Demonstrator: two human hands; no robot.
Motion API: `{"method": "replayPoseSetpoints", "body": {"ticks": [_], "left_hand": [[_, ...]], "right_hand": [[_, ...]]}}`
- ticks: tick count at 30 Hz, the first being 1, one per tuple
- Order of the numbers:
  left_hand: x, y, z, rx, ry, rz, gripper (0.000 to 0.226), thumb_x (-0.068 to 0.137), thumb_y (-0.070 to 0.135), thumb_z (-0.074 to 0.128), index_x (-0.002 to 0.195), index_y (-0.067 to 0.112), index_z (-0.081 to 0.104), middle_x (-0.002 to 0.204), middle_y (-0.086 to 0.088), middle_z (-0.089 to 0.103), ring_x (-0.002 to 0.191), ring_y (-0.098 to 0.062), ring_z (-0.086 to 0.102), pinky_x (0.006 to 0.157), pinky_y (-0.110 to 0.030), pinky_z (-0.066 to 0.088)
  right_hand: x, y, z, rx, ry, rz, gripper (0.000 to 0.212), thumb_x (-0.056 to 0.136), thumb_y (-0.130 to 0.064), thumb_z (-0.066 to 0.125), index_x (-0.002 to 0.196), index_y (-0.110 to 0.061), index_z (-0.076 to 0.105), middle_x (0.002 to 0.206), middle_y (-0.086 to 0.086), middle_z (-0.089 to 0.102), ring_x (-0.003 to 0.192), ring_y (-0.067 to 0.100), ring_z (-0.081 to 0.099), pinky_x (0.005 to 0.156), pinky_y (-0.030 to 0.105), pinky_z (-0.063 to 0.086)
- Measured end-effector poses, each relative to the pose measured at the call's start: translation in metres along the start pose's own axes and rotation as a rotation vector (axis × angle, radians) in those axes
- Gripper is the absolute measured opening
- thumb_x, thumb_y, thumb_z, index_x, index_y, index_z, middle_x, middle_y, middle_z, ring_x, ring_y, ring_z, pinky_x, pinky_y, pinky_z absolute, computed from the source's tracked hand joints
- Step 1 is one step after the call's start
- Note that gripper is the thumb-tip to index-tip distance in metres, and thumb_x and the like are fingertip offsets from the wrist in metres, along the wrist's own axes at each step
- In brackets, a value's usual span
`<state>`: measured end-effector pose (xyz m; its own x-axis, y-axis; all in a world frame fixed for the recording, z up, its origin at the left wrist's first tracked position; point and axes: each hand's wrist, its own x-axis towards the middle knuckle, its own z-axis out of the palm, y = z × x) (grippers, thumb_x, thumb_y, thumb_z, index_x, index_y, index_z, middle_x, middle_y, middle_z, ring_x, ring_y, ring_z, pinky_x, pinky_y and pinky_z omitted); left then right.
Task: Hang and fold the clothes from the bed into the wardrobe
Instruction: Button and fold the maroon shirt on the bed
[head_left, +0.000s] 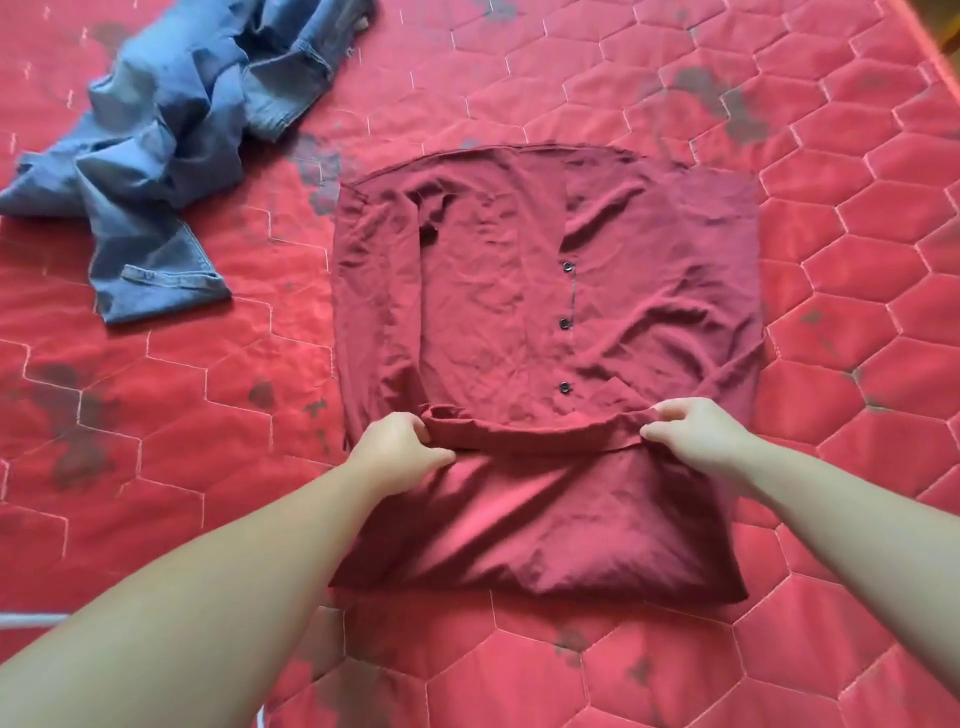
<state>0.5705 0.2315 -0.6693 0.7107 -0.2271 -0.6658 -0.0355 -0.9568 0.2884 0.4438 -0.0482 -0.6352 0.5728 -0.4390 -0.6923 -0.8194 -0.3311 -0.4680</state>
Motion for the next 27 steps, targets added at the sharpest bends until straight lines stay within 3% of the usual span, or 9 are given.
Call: {"method": "replayPoseSetpoints", "body": {"ticks": [4,7,9,11,14,16,18,24,27], "left_hand": [[0.007,-0.007,-0.003,-0.024,-0.146,0.055,0.017,0.076,0.027,0.077,0.066,0.022,0.065,0.064,0.008,0.060,0.067,-0.012,0.058,0.060,-0.022,0.040],[0.005,0.000,-0.027,-0.508,-0.267,0.060,0.019,0.072,0.019,0.080,0.065,0.020,0.063,0.053,0.010,0.052,0.053,-0.008,0.044,0.050,-0.020,0.033],[0.007,0.004,-0.047,-0.896,-0.376,0.048,0.015,0.068,0.017,0.075,0.071,0.021,0.061,0.062,0.005,0.052,0.056,-0.009,0.045,0.053,-0.023,0.031],[0.015,0.007,-0.057,-1.134,-0.294,-0.002,0.015,0.076,0.012,0.071,0.077,0.022,0.060,0.073,0.001,0.055,0.064,-0.012,0.051,0.059,-0.024,0.036],[0.024,0.011,-0.056,-0.691,0.041,-0.127,0.006,0.087,0.026,0.069,0.086,0.021,0.065,0.089,0.001,0.062,0.078,-0.014,0.053,0.064,-0.026,0.039],[0.025,0.011,-0.045,-0.472,0.019,-0.190,0.032,0.085,0.047,0.068,0.095,0.017,0.067,0.094,0.001,0.060,0.087,-0.017,0.052,0.073,-0.029,0.037],[0.025,0.014,-0.038,-0.536,-0.053,-0.259,0.044,0.082,0.055,0.067,0.098,0.014,0.069,0.094,0.001,0.062,0.091,-0.020,0.055,0.079,-0.030,0.039],[0.031,0.019,-0.048,-1.085,-0.084,-0.210,0.013,0.086,0.027,0.070,0.095,0.020,0.073,0.093,-0.006,0.075,0.074,-0.017,0.067,0.071,-0.025,0.051],[0.043,0.011,-0.046,-0.717,0.220,-0.112,0.021,0.087,0.029,0.070,0.106,0.022,0.068,0.089,0.004,0.066,0.075,-0.011,0.058,0.068,-0.021,0.046]], "right_hand": [[0.009,-0.003,-0.004,0.064,-0.054,0.089,0.019,0.088,-0.009,0.065,0.106,-0.008,0.070,0.101,0.011,0.068,0.083,0.020,0.062,0.076,0.028,0.045],[0.010,-0.020,-0.013,0.531,-0.262,0.092,0.017,0.089,0.000,0.058,0.094,-0.014,0.066,0.091,0.010,0.066,0.073,0.014,0.058,0.067,0.025,0.045],[0.014,-0.032,-0.025,0.773,-0.277,0.055,0.021,0.090,0.001,0.052,0.098,-0.016,0.061,0.084,0.001,0.064,0.076,0.009,0.057,0.064,0.022,0.045],[0.023,-0.037,-0.030,0.829,-0.224,0.013,0.016,0.092,-0.005,0.053,0.096,-0.016,0.064,0.079,-0.005,0.066,0.074,0.008,0.058,0.062,0.023,0.046],[0.037,-0.026,-0.023,0.276,0.106,0.033,0.017,0.090,-0.032,0.065,0.096,-0.017,0.070,0.061,-0.013,0.060,0.059,0.004,0.052,0.061,0.026,0.037],[0.039,-0.015,-0.011,0.098,0.179,0.038,0.030,0.085,-0.045,0.068,0.095,-0.017,0.069,0.078,-0.004,0.064,0.072,0.012,0.055,0.069,0.027,0.038],[0.039,-0.010,-0.004,0.157,0.172,0.033,0.023,0.084,-0.041,0.071,0.089,-0.018,0.069,0.085,0.000,0.065,0.079,0.016,0.057,0.070,0.028,0.039],[0.044,-0.021,-0.009,0.655,0.067,-0.008,0.008,0.085,-0.011,0.071,0.080,-0.018,0.070,0.079,0.003,0.070,0.066,0.012,0.063,0.070,0.026,0.053],[0.050,-0.021,-0.008,0.410,0.165,-0.059,0.006,0.087,-0.013,0.068,0.087,-0.018,0.068,0.093,0.007,0.066,0.075,0.018,0.062,0.072,0.027,0.048]]}}
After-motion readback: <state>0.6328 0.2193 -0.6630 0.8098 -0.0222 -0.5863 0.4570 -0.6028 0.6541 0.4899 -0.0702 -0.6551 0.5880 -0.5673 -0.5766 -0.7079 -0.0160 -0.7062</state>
